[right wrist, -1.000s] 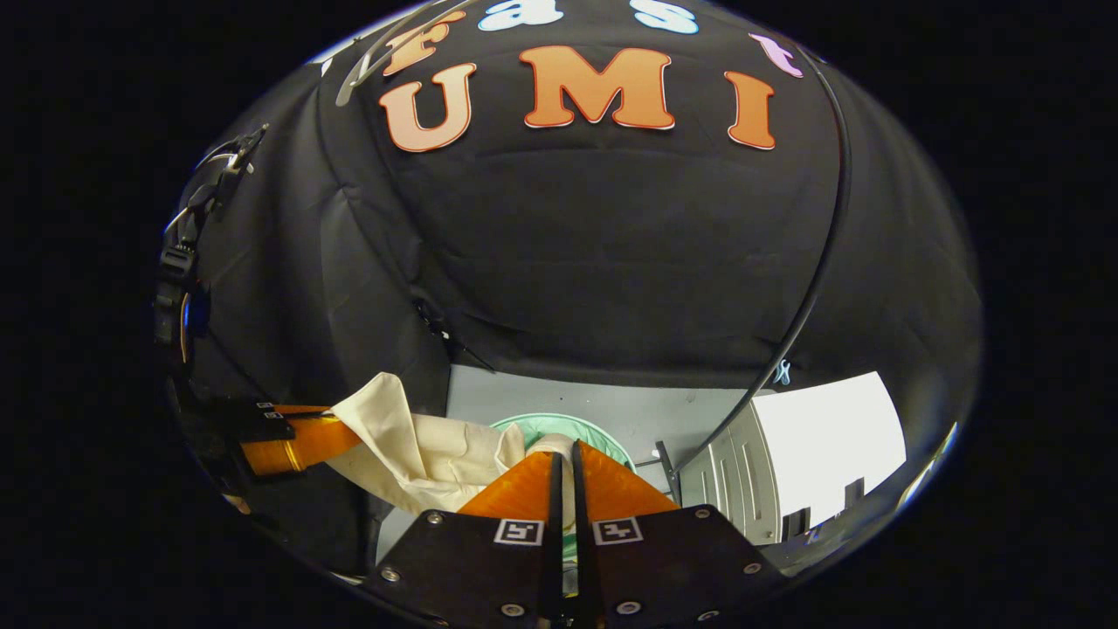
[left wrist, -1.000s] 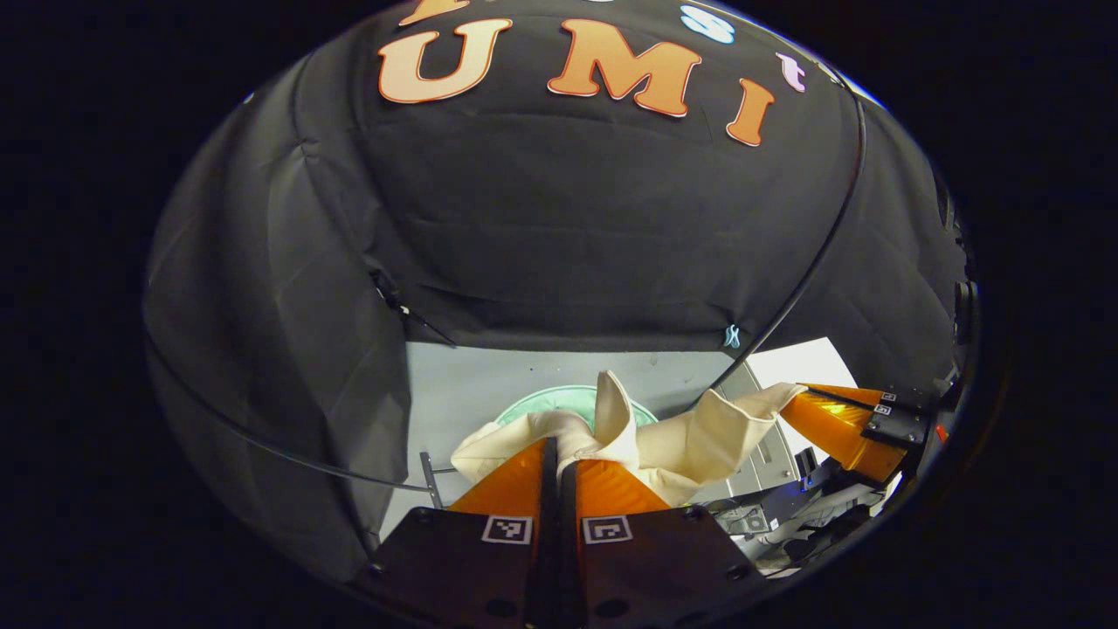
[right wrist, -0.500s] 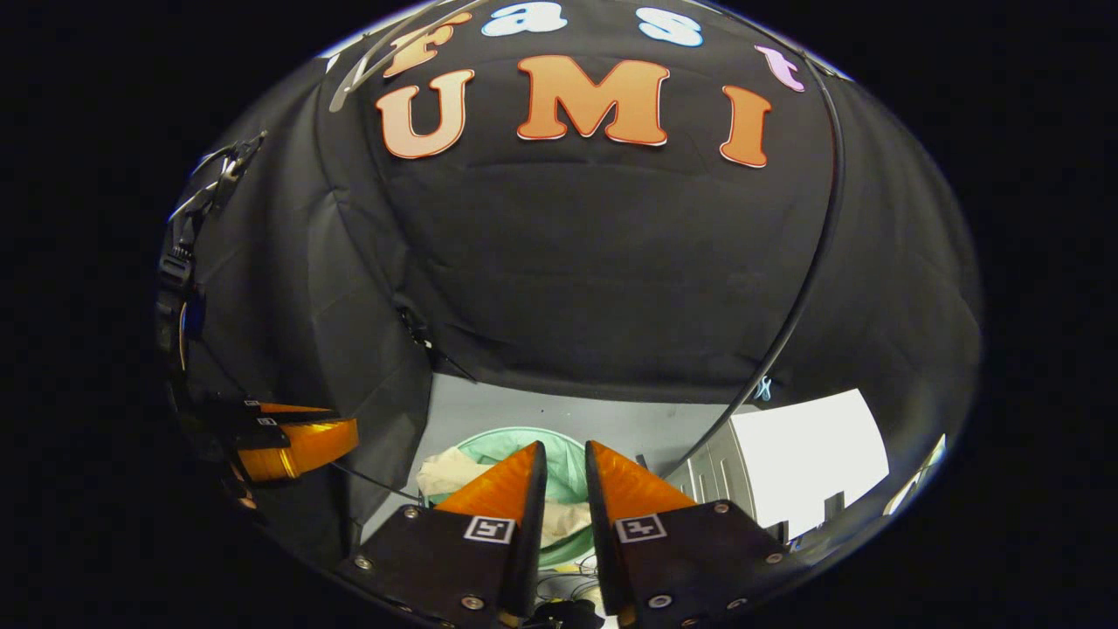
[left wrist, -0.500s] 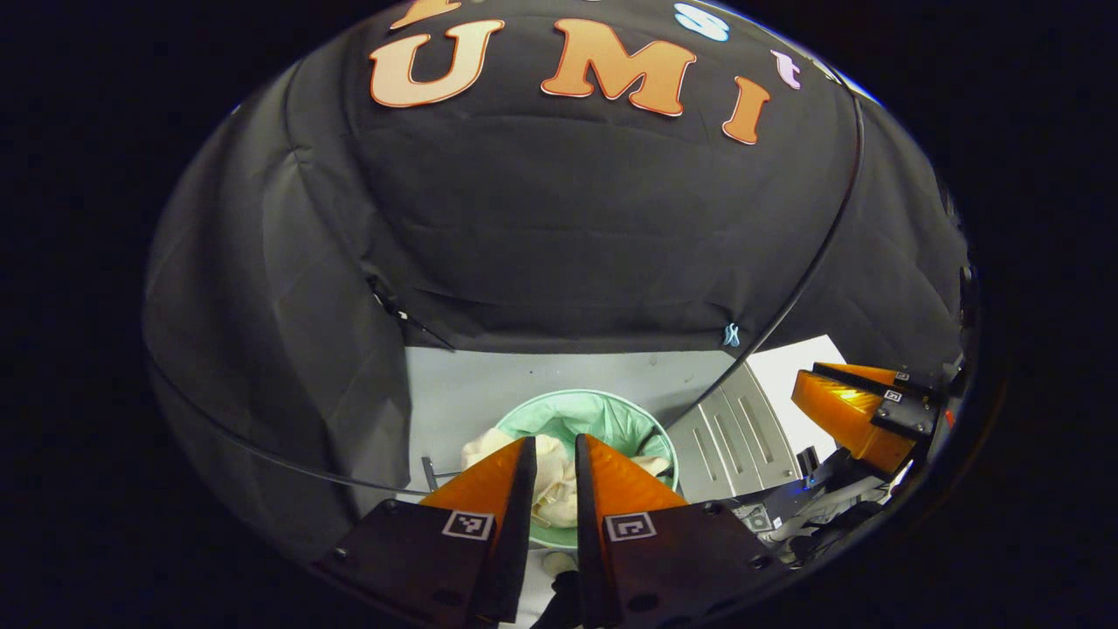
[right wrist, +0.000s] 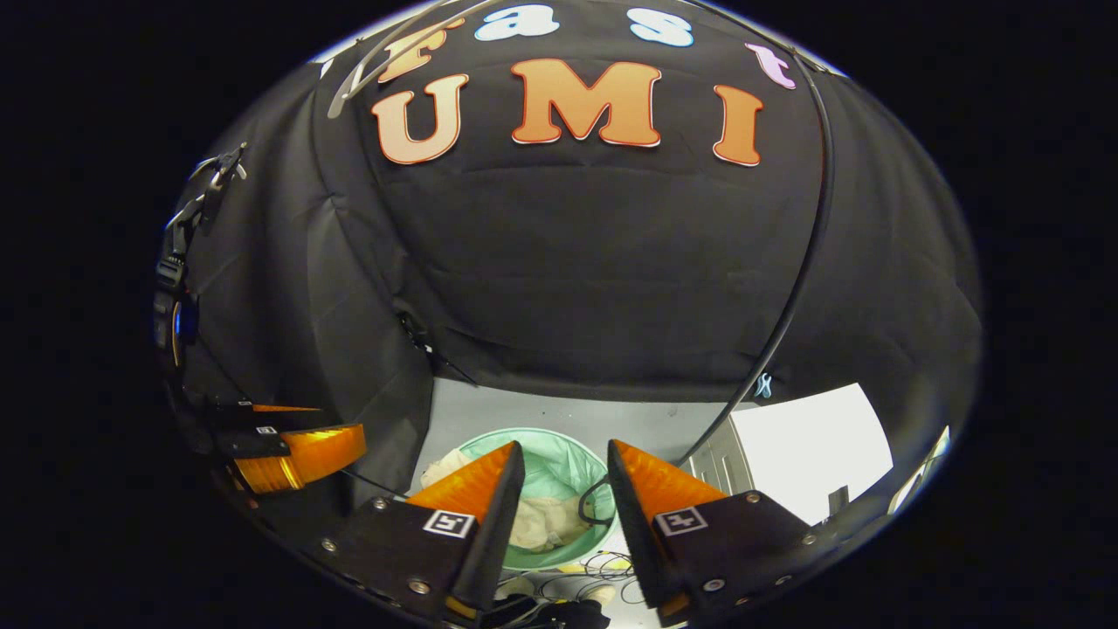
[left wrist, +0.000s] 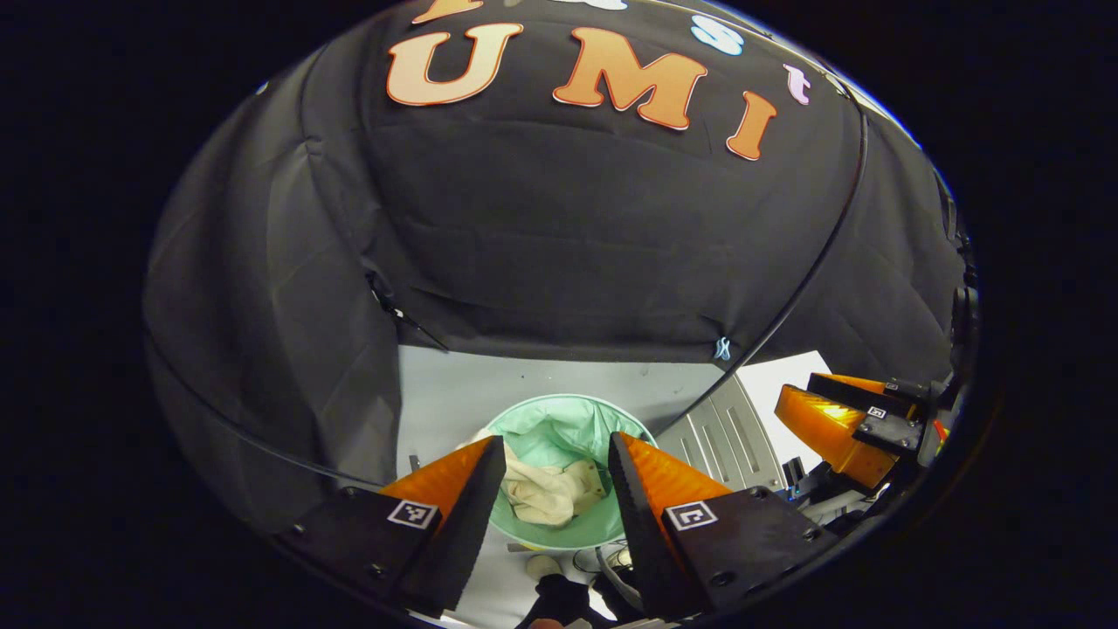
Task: Grasp the clothes on the hanger with both hands and then place them into the laundry hamper below.
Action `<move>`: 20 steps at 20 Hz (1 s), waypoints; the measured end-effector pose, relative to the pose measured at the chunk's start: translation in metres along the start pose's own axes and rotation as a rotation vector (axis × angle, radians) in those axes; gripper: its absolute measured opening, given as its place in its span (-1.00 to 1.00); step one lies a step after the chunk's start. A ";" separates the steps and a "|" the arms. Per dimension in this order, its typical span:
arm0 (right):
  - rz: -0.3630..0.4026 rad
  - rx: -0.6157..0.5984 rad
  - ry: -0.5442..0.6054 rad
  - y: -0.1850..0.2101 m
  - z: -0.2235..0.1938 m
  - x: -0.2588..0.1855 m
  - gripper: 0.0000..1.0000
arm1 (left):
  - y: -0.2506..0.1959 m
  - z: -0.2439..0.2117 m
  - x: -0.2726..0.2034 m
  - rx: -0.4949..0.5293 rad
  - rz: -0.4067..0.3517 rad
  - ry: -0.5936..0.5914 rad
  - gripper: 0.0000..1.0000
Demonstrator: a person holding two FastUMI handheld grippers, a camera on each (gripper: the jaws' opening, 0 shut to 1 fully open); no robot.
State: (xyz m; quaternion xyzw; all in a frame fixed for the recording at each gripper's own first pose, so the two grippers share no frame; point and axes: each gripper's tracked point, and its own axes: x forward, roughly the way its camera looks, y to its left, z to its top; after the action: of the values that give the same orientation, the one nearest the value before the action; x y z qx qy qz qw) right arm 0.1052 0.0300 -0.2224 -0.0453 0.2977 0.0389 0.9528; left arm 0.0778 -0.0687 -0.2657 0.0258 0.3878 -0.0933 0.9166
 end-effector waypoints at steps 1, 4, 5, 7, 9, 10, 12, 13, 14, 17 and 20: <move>-0.020 -0.007 -0.017 -0.005 0.006 -0.003 0.29 | 0.006 0.001 -0.003 0.009 0.017 -0.011 0.72; -0.034 -0.008 -0.052 -0.006 0.014 -0.010 0.78 | 0.011 0.010 -0.014 0.032 0.047 -0.044 0.80; -0.034 -0.007 -0.061 -0.006 0.016 -0.014 0.85 | 0.013 0.012 -0.016 0.036 0.052 -0.056 0.91; -0.036 -0.014 -0.083 -0.007 0.024 -0.022 0.87 | 0.016 0.020 -0.027 0.028 0.060 -0.087 0.92; -0.036 -0.026 -0.108 -0.006 0.033 -0.031 0.87 | 0.015 0.032 -0.039 0.013 0.065 -0.126 0.92; -0.036 -0.032 -0.122 -0.005 0.038 -0.037 0.88 | 0.017 0.039 -0.046 0.009 0.066 -0.146 0.92; -0.034 -0.046 -0.150 -0.003 0.047 -0.048 0.87 | 0.017 0.050 -0.058 0.009 0.072 -0.187 0.92; -0.033 -0.051 -0.165 0.000 0.053 -0.053 0.87 | 0.018 0.057 -0.066 0.012 0.076 -0.209 0.91; -0.028 -0.054 -0.179 0.002 0.059 -0.059 0.87 | 0.018 0.064 -0.073 0.014 0.080 -0.232 0.92; -0.020 -0.053 -0.232 0.008 0.079 -0.075 0.87 | 0.020 0.083 -0.093 0.015 0.093 -0.295 0.91; -0.012 -0.048 -0.273 0.009 0.093 -0.094 0.87 | 0.020 0.091 -0.109 0.007 0.101 -0.341 0.91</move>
State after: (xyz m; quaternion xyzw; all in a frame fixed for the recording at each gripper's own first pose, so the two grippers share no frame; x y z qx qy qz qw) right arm 0.0794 0.0448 -0.0929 -0.0639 0.1640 0.0463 0.9833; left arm 0.0711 -0.0436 -0.1246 0.0321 0.2247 -0.0517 0.9725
